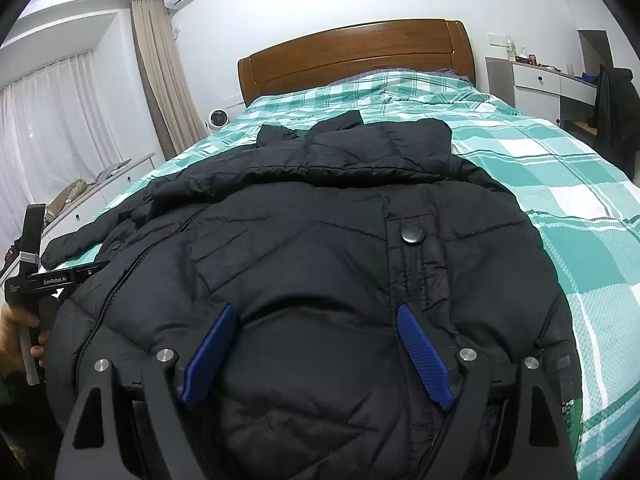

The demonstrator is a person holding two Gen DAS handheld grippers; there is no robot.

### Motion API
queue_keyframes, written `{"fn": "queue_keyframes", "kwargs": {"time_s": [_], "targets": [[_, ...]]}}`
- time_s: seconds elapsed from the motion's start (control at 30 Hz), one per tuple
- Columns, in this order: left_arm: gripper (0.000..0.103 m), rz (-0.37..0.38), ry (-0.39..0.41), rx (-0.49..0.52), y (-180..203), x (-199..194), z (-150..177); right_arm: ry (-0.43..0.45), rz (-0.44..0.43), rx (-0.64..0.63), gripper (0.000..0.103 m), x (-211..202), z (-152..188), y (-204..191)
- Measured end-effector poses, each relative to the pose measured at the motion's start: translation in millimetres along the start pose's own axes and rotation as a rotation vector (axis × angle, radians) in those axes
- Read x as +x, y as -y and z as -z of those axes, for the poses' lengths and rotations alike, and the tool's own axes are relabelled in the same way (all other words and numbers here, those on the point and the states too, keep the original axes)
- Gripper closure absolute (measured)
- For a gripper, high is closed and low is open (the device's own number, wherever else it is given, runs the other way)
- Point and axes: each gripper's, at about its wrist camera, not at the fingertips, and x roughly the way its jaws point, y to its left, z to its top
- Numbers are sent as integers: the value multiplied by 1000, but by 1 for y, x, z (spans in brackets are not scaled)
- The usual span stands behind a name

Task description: Fold large clothes

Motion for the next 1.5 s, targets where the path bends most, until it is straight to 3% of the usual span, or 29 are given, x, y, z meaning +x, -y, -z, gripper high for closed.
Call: {"fn": "queue_keyframes", "kwargs": {"time_s": [0.3, 0.5, 0.6, 0.7, 0.8, 0.9, 1.07, 1.13, 1.2, 1.23, 1.27, 1.3, 1.33, 1.4, 1.5], "targets": [[1, -4, -25, -8, 0, -11, 5, -1, 6, -5, 18, 0, 1, -1], [1, 25, -2, -41, -4, -43, 11, -1, 14, -12, 18, 1, 1, -3], [1, 39, 25, -68, -20, -64, 8, -1, 16, -14, 18, 1, 2, -3], [1, -21, 44, -126, -51, -79, 3, 0, 16, -14, 18, 1, 2, -3], [1, -105, 38, -226, -101, -82, 1, 3, 15, -15, 18, 1, 2, -3], [1, -169, 43, -401, -167, -83, -3, 5, 15, -16, 18, 1, 2, -3], [1, -258, 112, -817, -283, -81, 0, 8, 21, -23, 18, 2, 2, -4], [1, -262, 95, -887, -313, -68, -1, 8, 23, -26, 18, 2, 3, -3], [1, -293, 100, -892, -326, -64, -6, 7, 23, -26, 18, 1, 3, -3], [9, -326, 110, -882, -327, -65, -11, 7, 23, -26, 18, 2, 3, -3], [41, -361, 123, -861, -326, -68, -16, 8, 23, -27, 18, 1, 3, -3], [83, -400, 121, -833, -323, -69, -21, 8, 23, -27, 18, 1, 3, -3], [92, -427, 124, -803, -319, -71, -26, 8, 22, -27, 18, 1, 3, -3], [95, -448, 160, -760, -308, -82, -38, 9, 23, -28, 18, 1, 3, -3], [95, -482, 241, -594, -268, -110, -63, 9, 22, -27, 18, 1, 3, -3]]}}
